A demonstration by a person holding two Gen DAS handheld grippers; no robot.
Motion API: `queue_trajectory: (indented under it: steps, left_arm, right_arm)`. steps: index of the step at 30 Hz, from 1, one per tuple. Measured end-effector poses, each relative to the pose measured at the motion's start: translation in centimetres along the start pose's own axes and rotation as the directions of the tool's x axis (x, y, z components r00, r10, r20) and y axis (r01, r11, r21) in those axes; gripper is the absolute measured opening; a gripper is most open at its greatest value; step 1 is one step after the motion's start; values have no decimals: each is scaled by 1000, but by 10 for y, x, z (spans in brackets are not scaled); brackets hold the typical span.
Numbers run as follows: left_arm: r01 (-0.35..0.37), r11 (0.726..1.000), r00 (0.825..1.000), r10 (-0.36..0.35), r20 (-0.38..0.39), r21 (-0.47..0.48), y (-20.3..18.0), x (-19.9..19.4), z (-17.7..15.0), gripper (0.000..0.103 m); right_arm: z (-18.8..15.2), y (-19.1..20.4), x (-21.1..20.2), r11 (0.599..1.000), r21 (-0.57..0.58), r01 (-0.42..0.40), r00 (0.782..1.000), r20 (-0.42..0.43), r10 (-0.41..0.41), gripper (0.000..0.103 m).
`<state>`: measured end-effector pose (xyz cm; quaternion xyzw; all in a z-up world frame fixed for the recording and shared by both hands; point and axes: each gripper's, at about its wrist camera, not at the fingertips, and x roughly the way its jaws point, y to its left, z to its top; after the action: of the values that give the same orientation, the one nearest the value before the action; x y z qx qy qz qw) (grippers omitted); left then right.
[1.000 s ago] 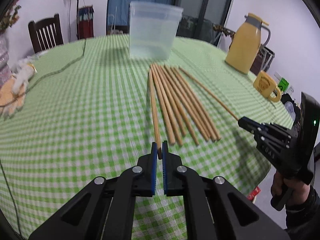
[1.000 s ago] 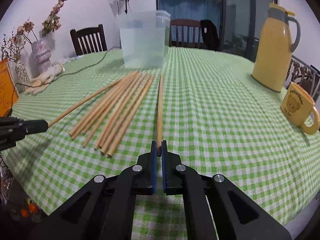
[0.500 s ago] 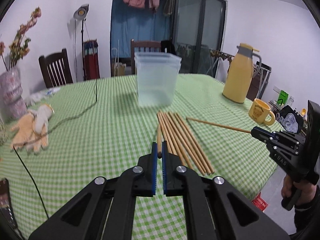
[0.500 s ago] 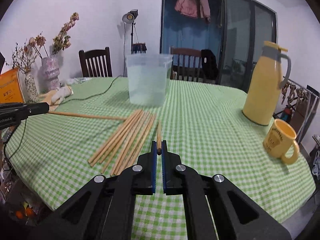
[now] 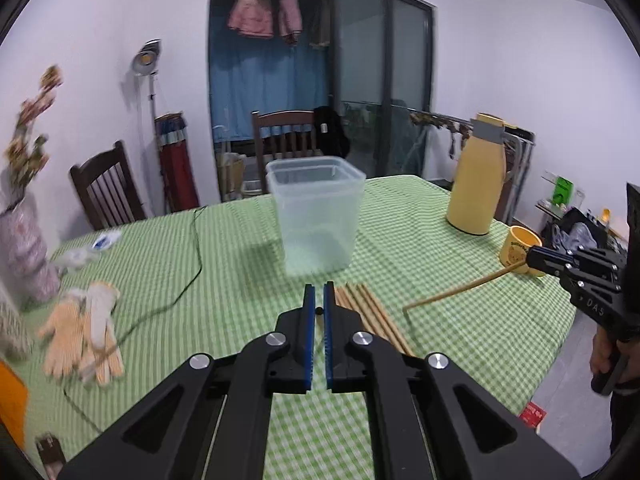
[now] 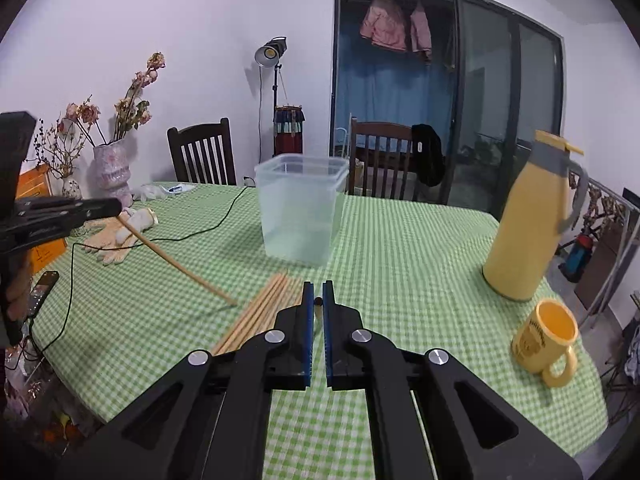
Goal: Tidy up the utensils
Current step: 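Lift the right tool's chopstick toward the container while the left tool carries its chopstick alongside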
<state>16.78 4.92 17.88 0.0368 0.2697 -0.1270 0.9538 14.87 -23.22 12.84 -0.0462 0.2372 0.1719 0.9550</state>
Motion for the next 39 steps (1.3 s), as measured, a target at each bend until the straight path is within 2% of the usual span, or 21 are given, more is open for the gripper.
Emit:
queue_trajectory:
  steps: [6,9,15,19,22,25,27,34,39]
  left_arm:
    - [58,997,997,-55,-58,49,8,37,53,1]
    - [79,995,993,-74,-88,54,11,57,73,1]
    - [142,989,978,-134,-162,39,20,87,99,1]
    - [152,986,972,-135,-192,74,19,99,106,1]
    - [167,984,967,-150,-205,67,21,105,113,1]
    - [192,980,967,-182,-178,42,28,100,128,1]
    - [198,979,972,-190,-138,44,31,90,150,1]
    - [142,987,990,-143,9,79,42,56,245,1]
    - [86,994,993,-91,73,63,51,65,302,1]
  right_arm:
    - [43,-17,24,998,-14,-68,996,-62,67,4]
    - [66,-30,46,992,5,-128,985,-114,127,4]
    - [98,-44,80,982,27,-185,956,-226,186,4]
    - [107,-46,90,979,33,-199,944,-263,201,4]
    - [112,-47,97,978,35,-206,939,-275,208,4]
    - [124,-46,98,975,37,-221,938,-264,223,4]
    - [138,-48,93,974,32,-226,945,-237,227,4]
    - [230,-48,57,977,-50,-209,977,-64,205,4]
    - [285,-42,63,972,-73,-225,974,15,227,4]
